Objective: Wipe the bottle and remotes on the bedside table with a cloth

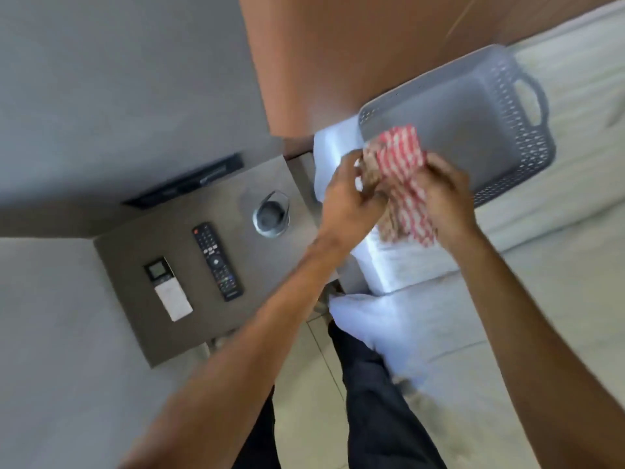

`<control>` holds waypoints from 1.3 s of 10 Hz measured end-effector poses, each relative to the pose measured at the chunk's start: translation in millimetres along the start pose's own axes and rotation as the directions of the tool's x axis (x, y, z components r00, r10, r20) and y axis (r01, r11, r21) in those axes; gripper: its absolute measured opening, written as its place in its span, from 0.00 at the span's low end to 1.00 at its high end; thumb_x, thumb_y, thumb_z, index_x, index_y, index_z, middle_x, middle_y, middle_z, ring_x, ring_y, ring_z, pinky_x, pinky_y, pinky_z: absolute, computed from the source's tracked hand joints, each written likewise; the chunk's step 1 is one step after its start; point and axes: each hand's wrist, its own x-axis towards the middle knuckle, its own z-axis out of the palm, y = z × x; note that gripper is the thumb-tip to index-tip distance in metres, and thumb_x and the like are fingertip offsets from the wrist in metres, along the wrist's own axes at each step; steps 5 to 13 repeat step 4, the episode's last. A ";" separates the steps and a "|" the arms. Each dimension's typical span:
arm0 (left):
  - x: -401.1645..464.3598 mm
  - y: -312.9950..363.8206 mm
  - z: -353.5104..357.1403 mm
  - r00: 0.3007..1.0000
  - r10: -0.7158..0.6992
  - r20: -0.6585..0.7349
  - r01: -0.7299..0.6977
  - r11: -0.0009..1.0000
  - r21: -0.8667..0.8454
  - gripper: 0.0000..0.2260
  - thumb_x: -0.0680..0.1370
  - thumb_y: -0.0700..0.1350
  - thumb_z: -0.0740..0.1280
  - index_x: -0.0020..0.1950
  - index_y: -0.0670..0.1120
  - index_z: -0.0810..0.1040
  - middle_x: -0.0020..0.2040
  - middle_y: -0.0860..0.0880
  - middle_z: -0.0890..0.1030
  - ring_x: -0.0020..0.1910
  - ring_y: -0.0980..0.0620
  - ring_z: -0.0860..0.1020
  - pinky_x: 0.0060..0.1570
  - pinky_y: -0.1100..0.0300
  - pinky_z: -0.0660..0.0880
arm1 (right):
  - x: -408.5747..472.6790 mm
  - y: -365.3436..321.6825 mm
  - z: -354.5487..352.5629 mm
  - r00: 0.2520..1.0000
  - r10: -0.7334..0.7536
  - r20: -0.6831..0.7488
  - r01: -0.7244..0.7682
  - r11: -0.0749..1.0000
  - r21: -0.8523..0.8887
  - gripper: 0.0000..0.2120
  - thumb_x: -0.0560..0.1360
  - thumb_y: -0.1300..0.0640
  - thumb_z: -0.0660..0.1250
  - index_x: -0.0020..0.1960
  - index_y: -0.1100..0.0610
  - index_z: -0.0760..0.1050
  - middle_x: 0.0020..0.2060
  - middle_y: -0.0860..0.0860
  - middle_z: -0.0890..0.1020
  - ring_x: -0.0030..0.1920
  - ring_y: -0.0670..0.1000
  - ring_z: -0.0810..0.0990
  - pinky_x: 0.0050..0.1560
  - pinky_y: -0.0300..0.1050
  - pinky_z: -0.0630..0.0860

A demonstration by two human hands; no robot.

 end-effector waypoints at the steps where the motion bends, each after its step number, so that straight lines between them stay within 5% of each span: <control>1: 60.8 14.9 35.8 0.994 0.109 0.005 -0.107 0.956 0.272 0.28 0.71 0.47 0.67 0.70 0.39 0.74 0.60 0.37 0.81 0.59 0.32 0.78 0.60 0.44 0.77 | 82.2 14.7 -12.7 0.995 -0.049 -0.092 0.035 0.988 -0.149 0.11 0.73 0.59 0.66 0.51 0.53 0.84 0.45 0.50 0.85 0.46 0.46 0.80 0.50 0.47 0.80; 2: 93.5 14.5 48.1 0.996 0.091 -0.018 -0.065 0.819 0.571 0.26 0.75 0.49 0.69 0.71 0.40 0.75 0.66 0.37 0.76 0.65 0.32 0.74 0.66 0.46 0.72 | 136.5 48.2 -6.6 0.995 0.090 -0.032 -0.095 0.968 -0.233 0.08 0.74 0.57 0.68 0.51 0.50 0.84 0.47 0.52 0.86 0.48 0.52 0.84 0.51 0.54 0.85; 3: 87.8 13.5 37.7 0.995 0.101 -0.006 -0.073 0.755 0.652 0.28 0.79 0.50 0.69 0.77 0.43 0.70 0.70 0.37 0.73 0.67 0.33 0.72 0.68 0.43 0.72 | 133.3 48.2 10.6 0.995 0.098 0.033 -0.070 0.871 -0.487 0.18 0.79 0.51 0.62 0.64 0.57 0.80 0.59 0.62 0.85 0.60 0.64 0.82 0.58 0.52 0.80; 4: 45.7 27.9 7.8 0.940 0.339 -0.052 -0.216 0.704 0.676 0.29 0.80 0.52 0.68 0.79 0.42 0.70 0.72 0.37 0.74 0.65 0.32 0.74 0.65 0.40 0.74 | 105.0 20.6 10.0 0.997 -0.060 -0.043 0.017 0.751 -0.660 0.22 0.80 0.51 0.64 0.70 0.60 0.72 0.67 0.66 0.75 0.67 0.70 0.73 0.65 0.63 0.73; 13: 45.7 27.9 7.8 0.940 0.339 -0.052 -0.216 0.704 0.676 0.29 0.80 0.52 0.68 0.79 0.42 0.70 0.72 0.37 0.74 0.65 0.32 0.74 0.65 0.40 0.74 | 105.0 20.6 10.0 0.997 -0.060 -0.043 0.017 0.751 -0.660 0.22 0.80 0.51 0.64 0.70 0.60 0.72 0.67 0.66 0.75 0.67 0.70 0.73 0.65 0.63 0.73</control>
